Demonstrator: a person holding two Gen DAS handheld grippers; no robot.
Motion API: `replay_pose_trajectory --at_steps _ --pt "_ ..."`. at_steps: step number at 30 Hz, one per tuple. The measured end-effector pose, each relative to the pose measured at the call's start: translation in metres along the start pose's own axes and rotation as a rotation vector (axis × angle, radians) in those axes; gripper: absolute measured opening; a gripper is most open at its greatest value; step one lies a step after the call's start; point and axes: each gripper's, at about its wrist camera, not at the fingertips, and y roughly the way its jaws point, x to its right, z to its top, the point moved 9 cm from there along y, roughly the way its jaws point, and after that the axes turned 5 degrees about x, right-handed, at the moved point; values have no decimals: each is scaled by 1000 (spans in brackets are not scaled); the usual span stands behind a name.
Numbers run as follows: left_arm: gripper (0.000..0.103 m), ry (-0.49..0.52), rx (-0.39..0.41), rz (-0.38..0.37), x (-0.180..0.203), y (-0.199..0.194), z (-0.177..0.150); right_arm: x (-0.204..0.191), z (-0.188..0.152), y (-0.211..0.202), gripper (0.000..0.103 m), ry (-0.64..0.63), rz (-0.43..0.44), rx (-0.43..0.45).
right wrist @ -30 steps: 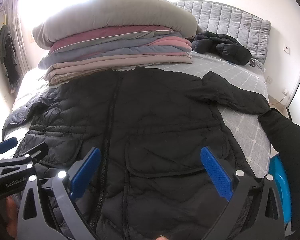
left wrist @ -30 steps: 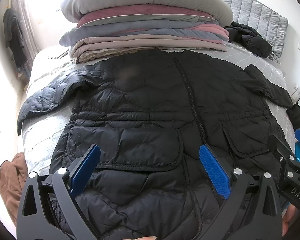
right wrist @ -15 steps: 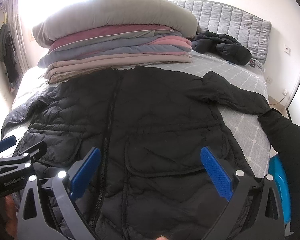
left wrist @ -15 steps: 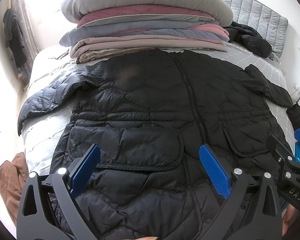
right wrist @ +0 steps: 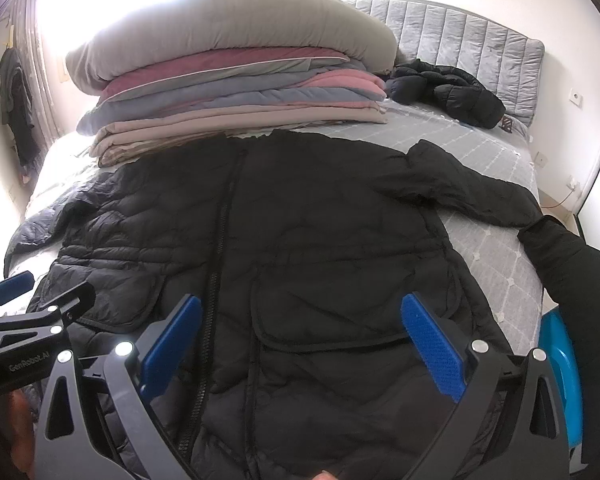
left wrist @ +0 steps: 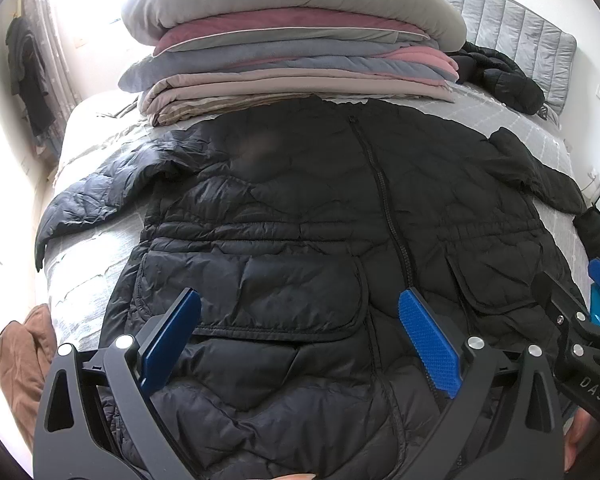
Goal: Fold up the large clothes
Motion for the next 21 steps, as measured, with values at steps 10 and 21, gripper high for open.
replay_pose_trajectory --at_steps 10,21 --pt "96 0 -2 0 0 0 0 -1 -1 0 97 0 2 -2" --pt "96 4 -11 2 -1 3 -4 -5 -1 1 97 1 14 -6"
